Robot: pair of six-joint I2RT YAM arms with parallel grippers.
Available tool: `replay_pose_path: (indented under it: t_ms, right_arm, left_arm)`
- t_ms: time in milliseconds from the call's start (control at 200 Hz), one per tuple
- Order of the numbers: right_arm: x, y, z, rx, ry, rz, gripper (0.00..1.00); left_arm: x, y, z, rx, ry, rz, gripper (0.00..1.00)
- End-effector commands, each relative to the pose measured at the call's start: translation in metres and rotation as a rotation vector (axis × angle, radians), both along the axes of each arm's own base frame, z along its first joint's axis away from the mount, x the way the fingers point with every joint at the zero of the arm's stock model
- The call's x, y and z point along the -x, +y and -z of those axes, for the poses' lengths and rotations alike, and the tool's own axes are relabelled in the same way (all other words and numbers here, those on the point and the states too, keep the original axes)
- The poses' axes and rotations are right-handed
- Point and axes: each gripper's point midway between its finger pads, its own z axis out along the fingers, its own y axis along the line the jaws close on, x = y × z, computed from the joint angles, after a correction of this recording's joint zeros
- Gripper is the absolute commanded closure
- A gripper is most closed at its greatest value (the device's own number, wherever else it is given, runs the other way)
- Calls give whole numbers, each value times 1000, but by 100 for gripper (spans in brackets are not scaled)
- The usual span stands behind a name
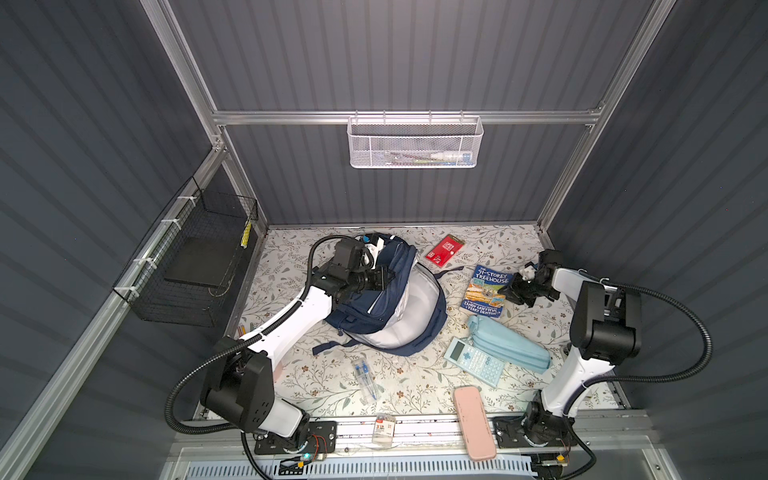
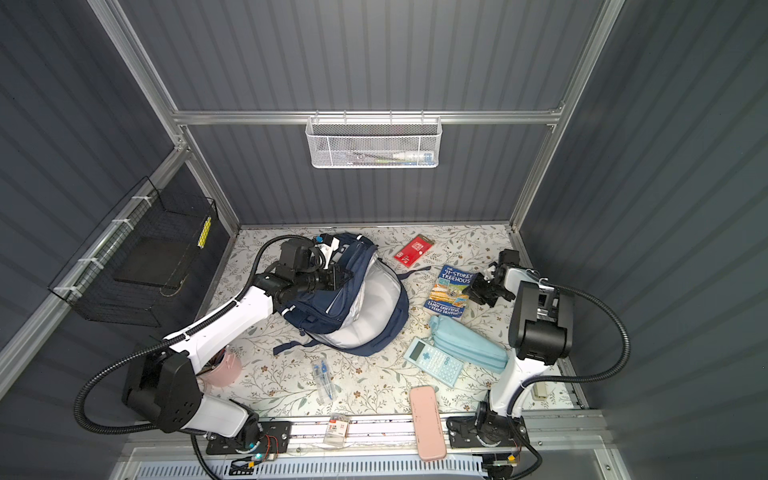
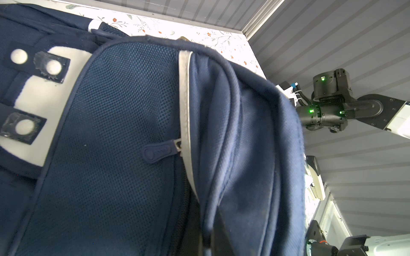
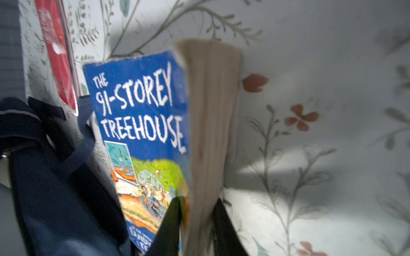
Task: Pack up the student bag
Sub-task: 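Grasp the blue 91-Storey Treehouse book upright with the right gripper, then carry the 91-Storey book into the backpack beside the first book with the right gripper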
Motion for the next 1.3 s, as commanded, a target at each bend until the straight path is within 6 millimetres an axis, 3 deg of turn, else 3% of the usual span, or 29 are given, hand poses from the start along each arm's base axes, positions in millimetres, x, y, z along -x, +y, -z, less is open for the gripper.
replay_pose_path:
  t_ms: [0, 40, 185, 455, 695, 866, 1041, 1226, 1281, 1296]
  right_arm:
    - [6, 3, 3, 3, 22, -15, 94]
    - [6, 3, 1, 2, 14, -15, 100]
    - [2, 8, -25, -11, -67, -16, 100]
    - [0, 10, -126, 31, -320, 17, 100]
    - [28, 31, -202, 67, -444, -33, 100]
    - [58, 72, -229, 54, -471, -117, 100]
    - [87, 124, -235, 4, -463, -204, 100]
    - [92, 187, -235, -134, -482, -262, 100]
    - [89, 204, -230, -166, -486, -270, 100]
    - [87, 209, -228, -173, -486, -274, 100]
  left_arm:
    - [0, -5, -31, 79, -67, 21, 100]
    - [0, -5, -31, 78, -65, 21, 100]
    - [0, -6, -31, 77, -62, 26, 100]
    - [0, -7, -30, 79, -55, 32, 100]
    - [0, -7, -35, 64, -68, 45, 100]
    - [0, -7, -49, 56, -101, 66, 100]
    - [0, -7, -74, 61, -146, 110, 100]
    - [-5, -7, -92, 84, -157, 135, 100]
    - [-7, -6, -89, 61, -145, 138, 100]
    - [-9, -8, -101, 69, -169, 143, 100]
